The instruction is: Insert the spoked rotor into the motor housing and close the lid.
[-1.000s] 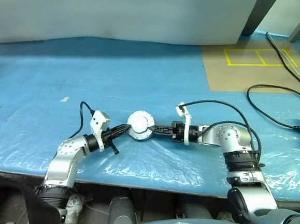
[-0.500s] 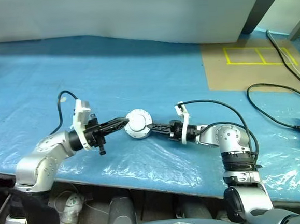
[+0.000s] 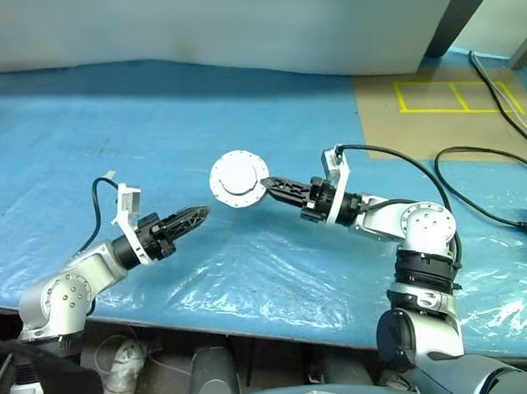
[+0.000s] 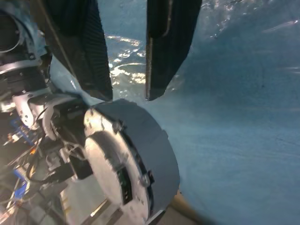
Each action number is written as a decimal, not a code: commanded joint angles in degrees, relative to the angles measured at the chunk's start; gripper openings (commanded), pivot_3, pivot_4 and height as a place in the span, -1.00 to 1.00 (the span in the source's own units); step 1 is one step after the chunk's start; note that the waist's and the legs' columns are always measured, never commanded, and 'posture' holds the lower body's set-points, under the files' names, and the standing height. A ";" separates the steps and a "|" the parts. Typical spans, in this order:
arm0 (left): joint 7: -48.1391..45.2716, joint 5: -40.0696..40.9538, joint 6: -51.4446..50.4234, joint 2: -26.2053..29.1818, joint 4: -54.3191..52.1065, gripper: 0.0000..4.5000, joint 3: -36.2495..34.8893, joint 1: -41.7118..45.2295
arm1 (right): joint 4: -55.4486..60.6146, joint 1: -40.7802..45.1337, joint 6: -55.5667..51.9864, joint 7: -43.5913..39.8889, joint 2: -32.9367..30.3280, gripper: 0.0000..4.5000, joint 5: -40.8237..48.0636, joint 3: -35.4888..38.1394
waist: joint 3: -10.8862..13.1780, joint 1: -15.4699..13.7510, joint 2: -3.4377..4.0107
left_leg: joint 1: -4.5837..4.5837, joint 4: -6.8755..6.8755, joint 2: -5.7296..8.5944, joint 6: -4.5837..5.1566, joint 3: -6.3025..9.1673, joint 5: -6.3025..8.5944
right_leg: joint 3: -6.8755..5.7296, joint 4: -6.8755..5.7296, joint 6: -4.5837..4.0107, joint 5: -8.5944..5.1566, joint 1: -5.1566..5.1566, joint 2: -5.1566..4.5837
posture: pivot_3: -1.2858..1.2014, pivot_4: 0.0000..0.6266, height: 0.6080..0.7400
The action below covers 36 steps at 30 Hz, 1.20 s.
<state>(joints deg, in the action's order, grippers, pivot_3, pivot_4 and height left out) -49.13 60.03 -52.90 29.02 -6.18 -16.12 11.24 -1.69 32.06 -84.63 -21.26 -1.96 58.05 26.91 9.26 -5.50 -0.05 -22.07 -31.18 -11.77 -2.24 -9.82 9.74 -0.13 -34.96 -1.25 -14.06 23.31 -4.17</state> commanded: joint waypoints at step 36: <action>10.37 -3.27 6.13 -22.51 13.43 0.91 3.27 14.70 | 2.53 0.61 2.08 6.46 -2.32 -0.50 13.87 -1.79 | 0.01 0.02 -0.04 | -0.03 -0.46 0.01 0.01 0.18 -0.01 | -0.04 -0.36 0.13 0.07 -0.10 -0.04 | 0.03 -0.52 1.00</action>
<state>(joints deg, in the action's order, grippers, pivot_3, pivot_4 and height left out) -40.02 56.07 -47.31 6.93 6.79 -11.30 24.77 -1.68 32.03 -82.83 -14.28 -5.02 67.62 25.62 9.27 -5.48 -0.10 -22.09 -31.65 -11.77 -2.23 -9.64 9.74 -0.16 -35.34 -1.12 -13.98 23.21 -4.21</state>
